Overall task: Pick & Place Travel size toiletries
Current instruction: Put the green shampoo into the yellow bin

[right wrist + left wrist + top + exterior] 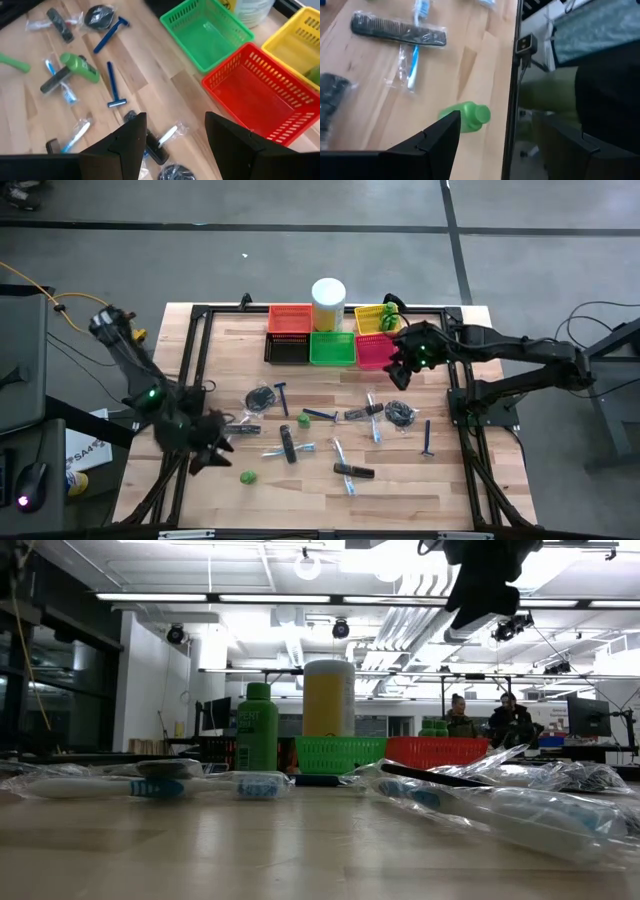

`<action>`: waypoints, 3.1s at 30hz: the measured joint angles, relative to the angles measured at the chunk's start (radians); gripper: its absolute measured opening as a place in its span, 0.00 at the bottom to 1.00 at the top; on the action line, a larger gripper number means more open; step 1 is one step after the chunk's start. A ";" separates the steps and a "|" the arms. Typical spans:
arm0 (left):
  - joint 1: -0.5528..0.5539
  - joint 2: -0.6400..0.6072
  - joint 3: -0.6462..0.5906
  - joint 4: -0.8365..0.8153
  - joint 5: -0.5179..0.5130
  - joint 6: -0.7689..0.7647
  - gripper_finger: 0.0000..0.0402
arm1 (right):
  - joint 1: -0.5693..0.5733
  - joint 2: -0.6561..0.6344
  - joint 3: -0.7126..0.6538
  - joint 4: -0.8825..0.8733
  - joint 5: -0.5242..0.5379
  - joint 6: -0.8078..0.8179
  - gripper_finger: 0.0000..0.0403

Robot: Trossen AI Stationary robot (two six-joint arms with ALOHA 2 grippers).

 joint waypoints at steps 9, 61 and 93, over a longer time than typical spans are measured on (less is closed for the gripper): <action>-0.184 0.252 0.067 0.008 -0.185 -0.190 0.61 | 0.007 0.000 0.000 -0.005 -0.003 -0.135 0.49; -0.207 0.770 0.066 0.231 -0.220 -0.132 0.61 | 0.007 0.000 0.000 -0.057 -0.078 -0.276 0.39; -0.152 0.769 0.066 0.237 -0.344 -0.105 0.61 | 0.007 0.000 0.000 -0.057 -0.052 -0.260 0.37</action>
